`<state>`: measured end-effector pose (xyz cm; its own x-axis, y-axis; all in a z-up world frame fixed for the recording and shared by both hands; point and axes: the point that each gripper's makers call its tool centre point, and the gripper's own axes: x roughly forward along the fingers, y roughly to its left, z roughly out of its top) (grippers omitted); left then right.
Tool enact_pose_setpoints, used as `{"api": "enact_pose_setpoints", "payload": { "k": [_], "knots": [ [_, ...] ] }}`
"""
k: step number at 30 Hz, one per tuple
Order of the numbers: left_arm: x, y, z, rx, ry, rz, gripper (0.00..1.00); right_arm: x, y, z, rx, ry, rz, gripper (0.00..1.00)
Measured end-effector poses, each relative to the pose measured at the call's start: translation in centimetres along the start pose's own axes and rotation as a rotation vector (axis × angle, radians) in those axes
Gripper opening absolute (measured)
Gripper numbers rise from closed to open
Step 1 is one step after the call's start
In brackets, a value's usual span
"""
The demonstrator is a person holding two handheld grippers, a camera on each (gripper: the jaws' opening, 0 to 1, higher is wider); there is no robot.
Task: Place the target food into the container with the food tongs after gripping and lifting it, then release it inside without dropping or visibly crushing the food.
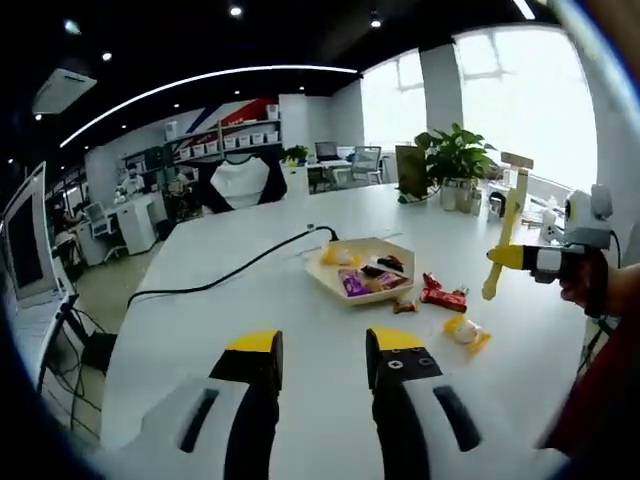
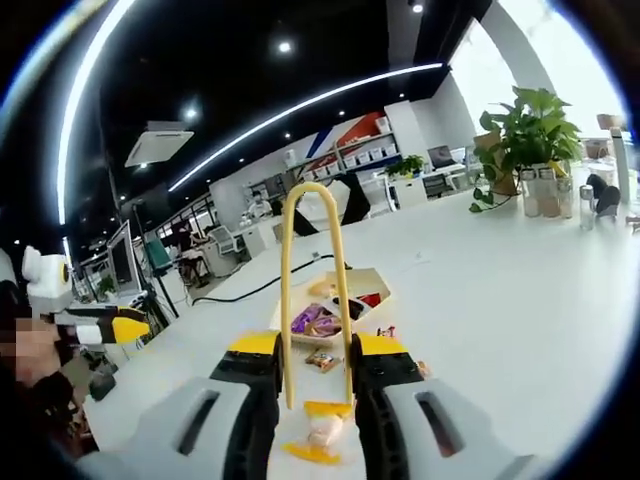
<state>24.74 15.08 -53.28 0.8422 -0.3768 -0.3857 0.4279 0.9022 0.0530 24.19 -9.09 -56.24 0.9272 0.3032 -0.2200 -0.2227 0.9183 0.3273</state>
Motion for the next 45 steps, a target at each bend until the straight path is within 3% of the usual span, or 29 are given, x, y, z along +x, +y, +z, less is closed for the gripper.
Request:
{"api": "enact_pose_setpoints", "payload": {
  "k": [6, 14, 21, 23, 30, 34, 37, 42, 45],
  "knots": [
    [-1.4, 1.9, -1.0, 0.001, 0.029, 0.052, 0.35, 0.7, 0.1, -2.2, 0.018, -0.006, -0.015, 0.24],
    [-2.3, 2.4, -1.6, 0.026, 0.06, 0.072, 0.34, 1.4, 0.0, -4.3, -0.006, 0.0, -0.03, 0.24],
    [-2.6, 2.3, -0.9, 0.038, 0.051, 0.061, 0.32, 1.7, 0.7, -4.6, -0.106, -0.025, 0.001, 0.24],
    [-2.5, 2.3, -0.8, 0.038, 0.045, 0.058, 0.32, 1.7, 0.5, -4.8, -0.154, -0.01, -0.007, 0.24],
    [-2.2, 2.1, -1.0, 0.033, 0.051, 0.048, 0.32, 1.8, 0.5, -6.2, -0.167, 0.024, 0.008, 0.24],
    [-2.3, 2.2, -1.2, 0.024, 0.052, 0.049, 0.32, 2.0, 0.8, -6.3, -0.215, 0.039, 0.028, 0.23],
    [-2.3, 2.3, -1.2, 0.013, 0.048, 0.047, 0.32, 2.2, 1.0, -6.5, -0.272, 0.098, 0.067, 0.2],
    [-2.3, 2.3, -1.5, 0.003, 0.047, 0.047, 0.32, 2.4, 1.0, -6.2, -0.262, 0.157, 0.098, 0.16],
    [-2.3, 2.3, -1.6, -0.006, 0.045, 0.046, 0.32, 2.3, 1.3, -5.9, -0.276, 0.159, 0.119, 0.16]
  ]
}}
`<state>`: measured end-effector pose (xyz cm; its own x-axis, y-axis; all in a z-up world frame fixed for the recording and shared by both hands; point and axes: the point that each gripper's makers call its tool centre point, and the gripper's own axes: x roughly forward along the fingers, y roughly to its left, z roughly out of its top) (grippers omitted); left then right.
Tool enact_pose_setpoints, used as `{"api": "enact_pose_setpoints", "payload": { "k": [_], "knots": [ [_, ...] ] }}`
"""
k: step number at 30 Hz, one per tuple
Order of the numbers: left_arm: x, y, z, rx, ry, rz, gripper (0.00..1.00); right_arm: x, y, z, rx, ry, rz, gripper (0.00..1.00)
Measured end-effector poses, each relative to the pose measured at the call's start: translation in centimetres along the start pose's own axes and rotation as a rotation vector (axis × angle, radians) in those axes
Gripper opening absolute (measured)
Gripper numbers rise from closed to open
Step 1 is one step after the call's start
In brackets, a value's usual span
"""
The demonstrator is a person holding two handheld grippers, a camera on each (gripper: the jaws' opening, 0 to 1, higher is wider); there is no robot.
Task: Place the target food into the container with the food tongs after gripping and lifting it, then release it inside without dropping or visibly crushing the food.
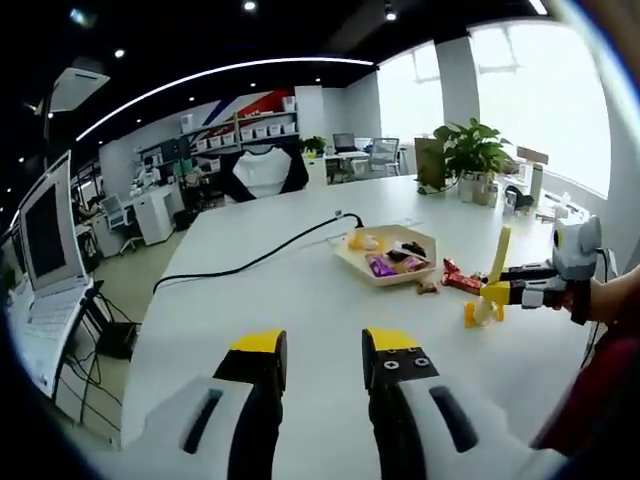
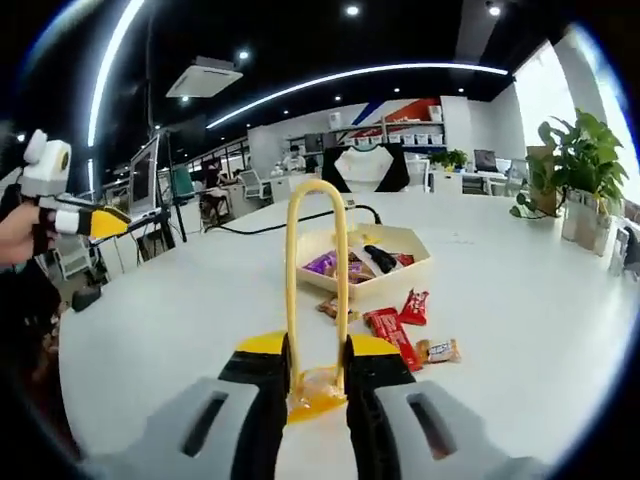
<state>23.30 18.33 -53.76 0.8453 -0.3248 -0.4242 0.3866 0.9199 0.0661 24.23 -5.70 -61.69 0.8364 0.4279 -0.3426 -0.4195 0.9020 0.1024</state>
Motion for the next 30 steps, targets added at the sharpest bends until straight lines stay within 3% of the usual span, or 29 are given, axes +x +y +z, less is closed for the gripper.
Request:
{"api": "enact_pose_setpoints", "payload": {
  "k": [7, 8, 14, 24, 30],
  "knots": [
    [-0.1, 0.4, -0.9, -0.019, 0.015, 0.002, 0.31, -0.2, -0.7, 2.8, -0.034, -0.039, 0.01, 0.16],
    [-0.2, 0.5, -1.0, -0.021, 0.015, 0.006, 0.31, -0.3, -1.3, 4.0, -0.084, -0.071, -0.012, 0.17],
    [-0.7, 0.7, -1.6, -0.043, 0.013, 0.014, 0.31, 0.3, -2.4, 8.2, -0.101, -0.117, 0.01, 0.17],
    [-2.6, 2.0, -2.4, -0.064, 0.013, 0.066, 0.3, 3.0, -5.2, 16.0, -0.099, -0.237, -0.013, 0.17],
    [-4.7, 3.2, -3.4, -0.092, 0.021, 0.124, 0.29, 5.6, -6.3, 19.4, -0.101, -0.281, -0.013, 0.17]
  ]
}}
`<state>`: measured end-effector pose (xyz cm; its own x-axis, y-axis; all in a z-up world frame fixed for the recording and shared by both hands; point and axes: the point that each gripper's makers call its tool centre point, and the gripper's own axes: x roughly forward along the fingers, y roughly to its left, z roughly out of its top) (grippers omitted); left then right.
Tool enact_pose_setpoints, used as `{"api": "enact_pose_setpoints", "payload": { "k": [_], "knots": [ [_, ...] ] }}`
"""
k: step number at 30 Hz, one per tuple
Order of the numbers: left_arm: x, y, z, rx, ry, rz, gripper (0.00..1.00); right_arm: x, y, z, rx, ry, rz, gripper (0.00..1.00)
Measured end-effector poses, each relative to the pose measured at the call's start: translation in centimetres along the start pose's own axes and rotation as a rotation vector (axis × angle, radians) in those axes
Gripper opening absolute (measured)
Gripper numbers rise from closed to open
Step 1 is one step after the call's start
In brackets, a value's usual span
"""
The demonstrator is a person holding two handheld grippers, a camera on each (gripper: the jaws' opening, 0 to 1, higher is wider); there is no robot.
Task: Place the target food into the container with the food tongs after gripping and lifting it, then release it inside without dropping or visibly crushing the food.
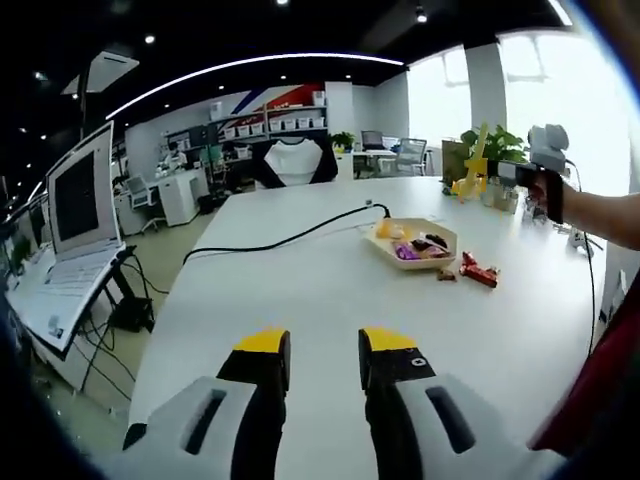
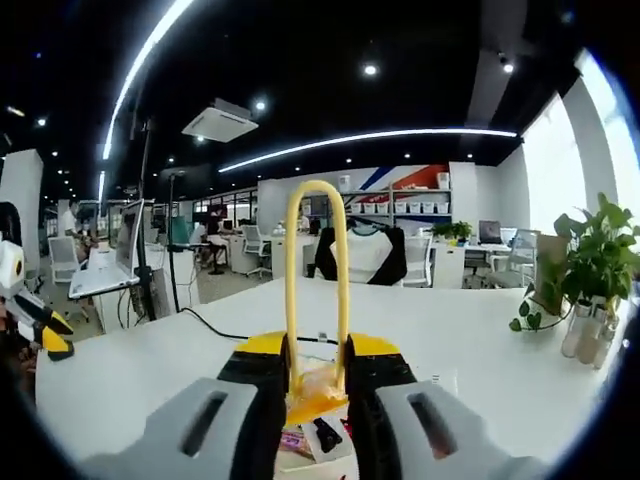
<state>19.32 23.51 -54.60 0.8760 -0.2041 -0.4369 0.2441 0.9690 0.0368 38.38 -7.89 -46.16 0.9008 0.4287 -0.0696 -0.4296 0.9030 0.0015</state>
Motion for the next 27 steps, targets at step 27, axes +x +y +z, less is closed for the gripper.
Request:
{"api": "enact_pose_setpoints", "payload": {
  "k": [27],
  "knots": [
    [-3.0, 1.0, -1.3, -0.077, 0.001, 0.092, 0.27, 5.5, -2.0, 1.5, -0.005, -0.018, 0.054, 0.23]
  ]
}}
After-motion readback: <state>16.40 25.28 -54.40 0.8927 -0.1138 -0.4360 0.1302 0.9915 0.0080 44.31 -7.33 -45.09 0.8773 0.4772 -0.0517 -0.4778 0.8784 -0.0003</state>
